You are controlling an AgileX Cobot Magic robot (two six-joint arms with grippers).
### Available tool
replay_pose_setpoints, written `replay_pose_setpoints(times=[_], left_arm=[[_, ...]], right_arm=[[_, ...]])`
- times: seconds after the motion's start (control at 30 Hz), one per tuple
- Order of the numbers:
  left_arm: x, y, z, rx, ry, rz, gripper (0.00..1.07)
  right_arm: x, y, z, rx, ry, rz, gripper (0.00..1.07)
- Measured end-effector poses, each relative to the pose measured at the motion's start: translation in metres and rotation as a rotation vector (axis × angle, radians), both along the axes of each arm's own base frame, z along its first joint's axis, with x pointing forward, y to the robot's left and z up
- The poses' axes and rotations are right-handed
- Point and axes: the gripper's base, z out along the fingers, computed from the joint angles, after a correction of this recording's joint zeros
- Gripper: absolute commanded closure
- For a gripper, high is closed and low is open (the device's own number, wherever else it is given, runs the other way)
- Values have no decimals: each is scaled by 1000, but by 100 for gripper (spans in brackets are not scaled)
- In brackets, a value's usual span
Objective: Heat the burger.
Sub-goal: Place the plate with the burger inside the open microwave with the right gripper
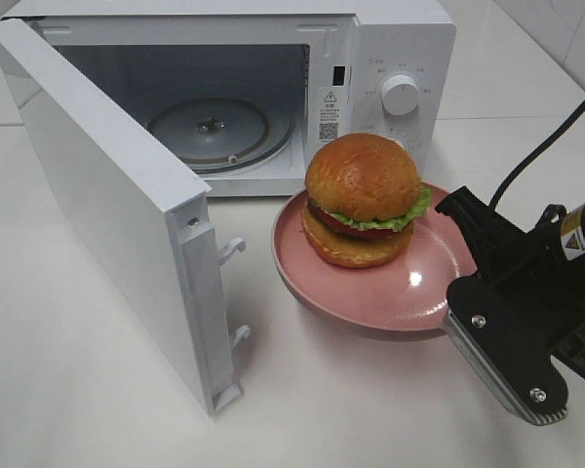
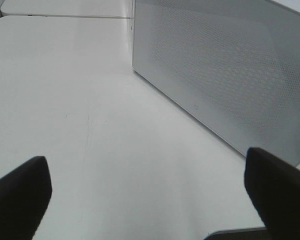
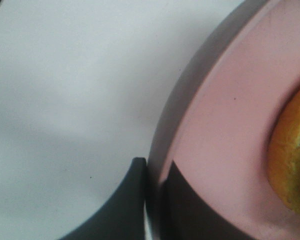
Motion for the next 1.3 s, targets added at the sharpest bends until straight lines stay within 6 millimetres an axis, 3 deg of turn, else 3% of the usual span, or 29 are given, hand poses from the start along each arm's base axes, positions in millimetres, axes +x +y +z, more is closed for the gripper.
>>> replay_pose_setpoints(times=[0.8, 1.3], left_arm=[[0, 0, 0, 0, 0, 0, 8], [0, 0, 0, 0, 0, 0, 8]], right_arm=[[13, 5, 10, 4, -90, 31, 107], [40, 25, 3, -19, -78, 57, 107]])
